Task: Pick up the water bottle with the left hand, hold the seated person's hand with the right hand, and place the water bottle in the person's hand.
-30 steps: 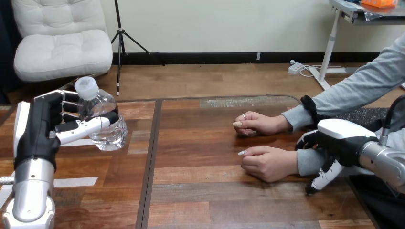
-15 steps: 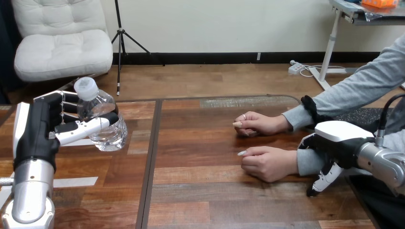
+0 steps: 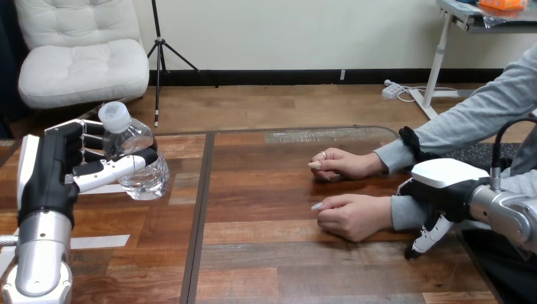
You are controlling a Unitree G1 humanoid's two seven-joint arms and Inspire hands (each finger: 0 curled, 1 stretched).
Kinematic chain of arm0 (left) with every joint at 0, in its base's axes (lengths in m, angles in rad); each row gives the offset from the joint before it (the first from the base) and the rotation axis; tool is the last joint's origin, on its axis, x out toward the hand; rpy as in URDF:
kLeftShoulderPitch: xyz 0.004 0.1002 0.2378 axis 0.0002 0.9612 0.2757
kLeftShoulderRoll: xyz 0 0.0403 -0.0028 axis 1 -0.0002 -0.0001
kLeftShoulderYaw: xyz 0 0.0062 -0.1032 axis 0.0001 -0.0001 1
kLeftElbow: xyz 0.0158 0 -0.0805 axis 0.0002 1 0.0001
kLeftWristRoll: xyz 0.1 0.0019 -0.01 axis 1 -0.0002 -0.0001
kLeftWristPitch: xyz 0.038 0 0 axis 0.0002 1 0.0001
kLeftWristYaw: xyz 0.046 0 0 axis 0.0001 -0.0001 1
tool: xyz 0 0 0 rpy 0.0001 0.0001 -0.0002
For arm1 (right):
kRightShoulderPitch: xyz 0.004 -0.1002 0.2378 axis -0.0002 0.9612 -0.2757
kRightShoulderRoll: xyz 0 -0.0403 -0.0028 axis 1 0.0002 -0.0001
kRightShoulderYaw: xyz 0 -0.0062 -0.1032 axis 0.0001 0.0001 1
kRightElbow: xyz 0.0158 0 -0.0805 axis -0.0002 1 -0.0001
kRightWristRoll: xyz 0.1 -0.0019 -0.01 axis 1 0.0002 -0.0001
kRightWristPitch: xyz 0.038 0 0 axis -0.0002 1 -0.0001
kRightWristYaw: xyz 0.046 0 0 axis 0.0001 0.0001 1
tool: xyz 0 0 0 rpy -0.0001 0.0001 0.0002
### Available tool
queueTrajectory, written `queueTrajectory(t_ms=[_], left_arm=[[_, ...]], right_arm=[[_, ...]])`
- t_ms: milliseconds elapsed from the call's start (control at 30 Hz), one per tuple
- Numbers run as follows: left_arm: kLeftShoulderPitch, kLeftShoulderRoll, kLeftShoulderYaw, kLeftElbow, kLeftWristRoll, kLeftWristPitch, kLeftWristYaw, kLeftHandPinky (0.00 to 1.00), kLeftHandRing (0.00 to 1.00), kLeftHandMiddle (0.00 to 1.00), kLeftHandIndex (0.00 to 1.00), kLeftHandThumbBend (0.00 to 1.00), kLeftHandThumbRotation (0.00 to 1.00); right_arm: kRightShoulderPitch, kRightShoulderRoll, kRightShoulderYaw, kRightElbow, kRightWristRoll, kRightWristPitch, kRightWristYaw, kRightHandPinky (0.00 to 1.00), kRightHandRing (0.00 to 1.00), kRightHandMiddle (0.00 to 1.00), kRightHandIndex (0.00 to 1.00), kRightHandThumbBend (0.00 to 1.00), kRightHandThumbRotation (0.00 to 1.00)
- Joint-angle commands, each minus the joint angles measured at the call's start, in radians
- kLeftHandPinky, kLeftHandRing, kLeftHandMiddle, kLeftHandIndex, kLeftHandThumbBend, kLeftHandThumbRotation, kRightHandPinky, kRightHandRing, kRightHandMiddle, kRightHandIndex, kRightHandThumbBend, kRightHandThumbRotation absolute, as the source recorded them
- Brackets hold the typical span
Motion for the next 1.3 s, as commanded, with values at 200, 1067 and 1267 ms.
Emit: queueTrajectory(t_ms=[200,1067,1267], left_arm=[[-0.035,0.005,0.008,-0.081,-0.007,-0.026,-0.002,0.32,0.36,0.41,0.43,0.71,0.00],[-0.029,0.000,0.009,-0.078,-0.015,-0.034,-0.001,0.31,0.36,0.40,0.43,0.70,0.00],[-0.027,0.002,0.008,-0.078,-0.012,-0.034,0.001,0.31,0.36,0.40,0.43,0.70,0.00]], right_arm=[[-0.086,0.035,0.031,0.019,-0.023,0.004,-0.017,0.61,0.67,0.68,0.68,0.84,0.32],[-0.097,0.067,0.027,0.038,-0.006,0.011,-0.033,0.52,0.56,0.58,0.58,0.79,0.34],[-0.098,0.069,0.031,0.037,-0.011,0.017,-0.053,0.51,0.55,0.57,0.58,0.78,0.37]])
